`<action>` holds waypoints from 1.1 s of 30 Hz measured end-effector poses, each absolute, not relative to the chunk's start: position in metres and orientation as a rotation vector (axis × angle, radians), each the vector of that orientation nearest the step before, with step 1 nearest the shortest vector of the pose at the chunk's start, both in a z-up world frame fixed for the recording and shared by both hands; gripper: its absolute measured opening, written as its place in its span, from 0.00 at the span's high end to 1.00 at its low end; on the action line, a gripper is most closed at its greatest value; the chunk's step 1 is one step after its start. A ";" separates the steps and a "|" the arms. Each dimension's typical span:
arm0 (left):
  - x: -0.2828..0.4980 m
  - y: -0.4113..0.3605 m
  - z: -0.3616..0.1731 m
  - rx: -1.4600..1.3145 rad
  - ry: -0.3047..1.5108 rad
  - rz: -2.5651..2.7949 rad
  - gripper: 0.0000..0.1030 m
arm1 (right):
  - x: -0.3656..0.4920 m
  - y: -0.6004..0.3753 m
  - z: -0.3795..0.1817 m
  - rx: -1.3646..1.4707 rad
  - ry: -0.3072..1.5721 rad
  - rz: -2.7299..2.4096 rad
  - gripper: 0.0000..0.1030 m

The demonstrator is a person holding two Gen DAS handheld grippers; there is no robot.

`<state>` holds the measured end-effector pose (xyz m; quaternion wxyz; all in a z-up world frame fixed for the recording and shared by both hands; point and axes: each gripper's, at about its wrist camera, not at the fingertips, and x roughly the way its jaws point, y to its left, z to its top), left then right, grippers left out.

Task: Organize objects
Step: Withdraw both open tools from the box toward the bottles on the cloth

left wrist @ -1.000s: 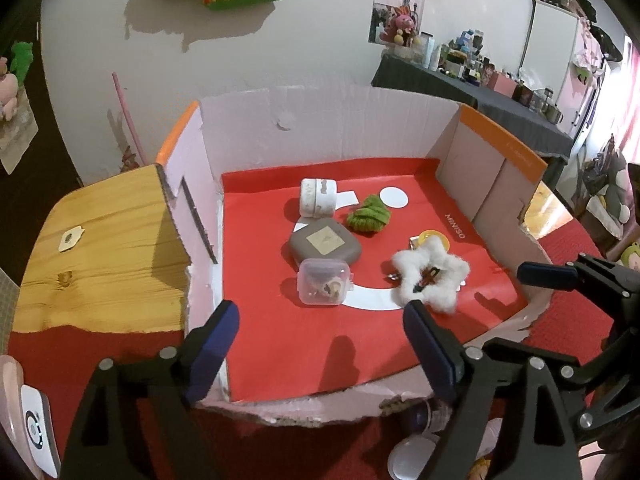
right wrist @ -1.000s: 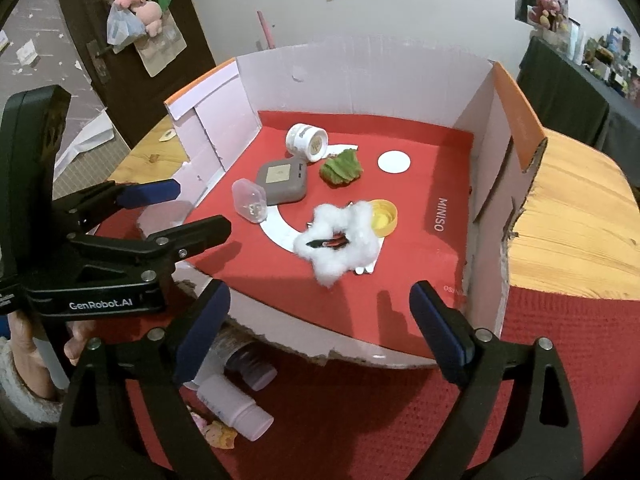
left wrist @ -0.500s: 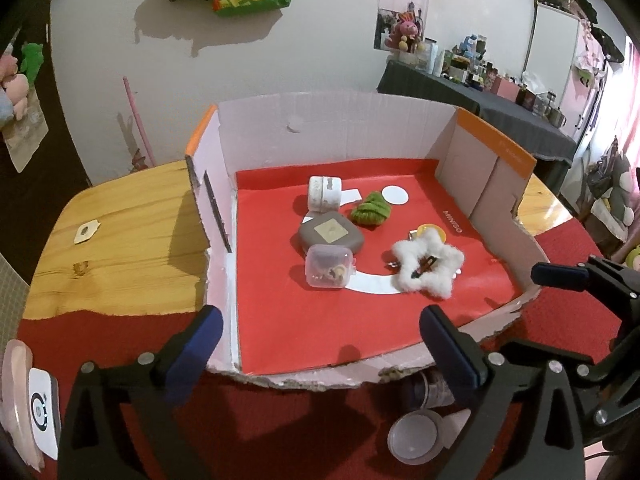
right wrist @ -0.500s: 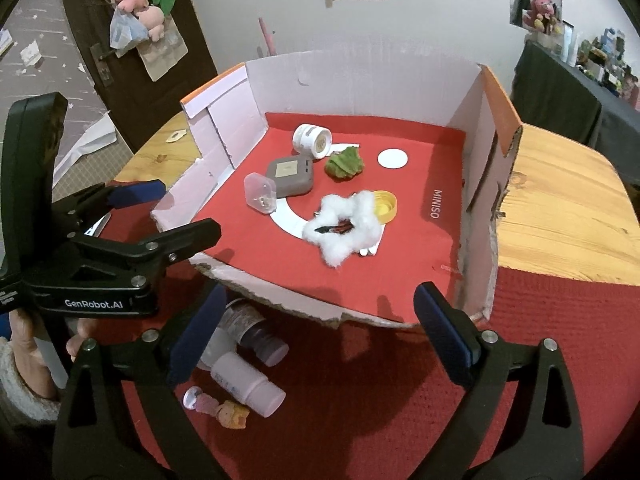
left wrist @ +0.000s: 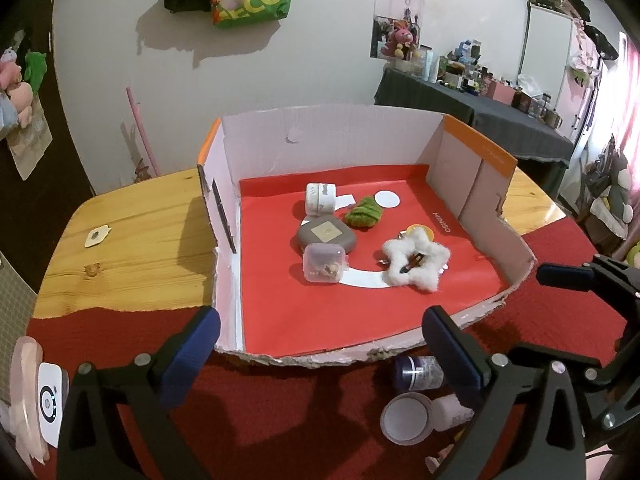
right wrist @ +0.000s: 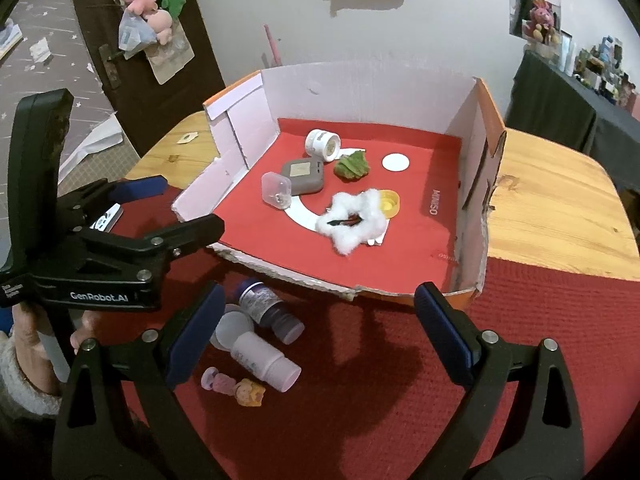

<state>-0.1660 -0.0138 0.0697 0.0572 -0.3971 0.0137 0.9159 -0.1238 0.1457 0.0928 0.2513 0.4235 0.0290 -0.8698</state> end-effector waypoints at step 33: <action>-0.136 -0.022 0.042 -1.291 0.004 2.727 0.00 | -0.092 0.139 0.046 1.264 0.040 -2.295 0.03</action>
